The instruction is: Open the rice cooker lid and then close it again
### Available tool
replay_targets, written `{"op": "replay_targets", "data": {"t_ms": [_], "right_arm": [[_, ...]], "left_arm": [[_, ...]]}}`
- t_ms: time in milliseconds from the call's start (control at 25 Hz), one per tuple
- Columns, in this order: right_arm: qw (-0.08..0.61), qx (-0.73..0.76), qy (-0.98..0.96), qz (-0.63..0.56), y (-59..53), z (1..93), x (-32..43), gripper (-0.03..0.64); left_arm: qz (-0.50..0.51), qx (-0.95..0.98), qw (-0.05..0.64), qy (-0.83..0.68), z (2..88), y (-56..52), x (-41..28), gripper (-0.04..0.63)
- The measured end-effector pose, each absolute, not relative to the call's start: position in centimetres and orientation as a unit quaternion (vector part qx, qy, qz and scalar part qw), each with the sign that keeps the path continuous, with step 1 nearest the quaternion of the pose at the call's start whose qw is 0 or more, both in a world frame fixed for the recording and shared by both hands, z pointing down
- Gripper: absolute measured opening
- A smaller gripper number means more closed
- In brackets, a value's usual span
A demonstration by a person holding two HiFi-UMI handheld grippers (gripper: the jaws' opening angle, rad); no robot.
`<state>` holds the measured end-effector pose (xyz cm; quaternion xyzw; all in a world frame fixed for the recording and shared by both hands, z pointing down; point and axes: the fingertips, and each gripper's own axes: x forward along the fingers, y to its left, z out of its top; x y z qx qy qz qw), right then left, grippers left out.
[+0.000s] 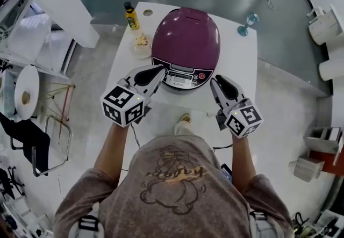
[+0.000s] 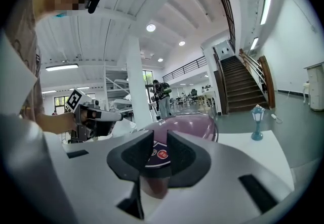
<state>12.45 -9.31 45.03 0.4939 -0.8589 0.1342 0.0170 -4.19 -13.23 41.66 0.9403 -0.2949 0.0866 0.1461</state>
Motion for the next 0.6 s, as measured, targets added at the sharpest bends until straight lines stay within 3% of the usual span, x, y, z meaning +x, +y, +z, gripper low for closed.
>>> {"op": "replay_targets", "data": {"t_ms": [600], "right_arm": [[0.031,0.535,-0.837,0.108,2.2,46.2,9.5,0.098]], "left_arm": [[0.071,0.942,0.122,-0.305,44.2,-3.4,-7.8,0.021]]}}
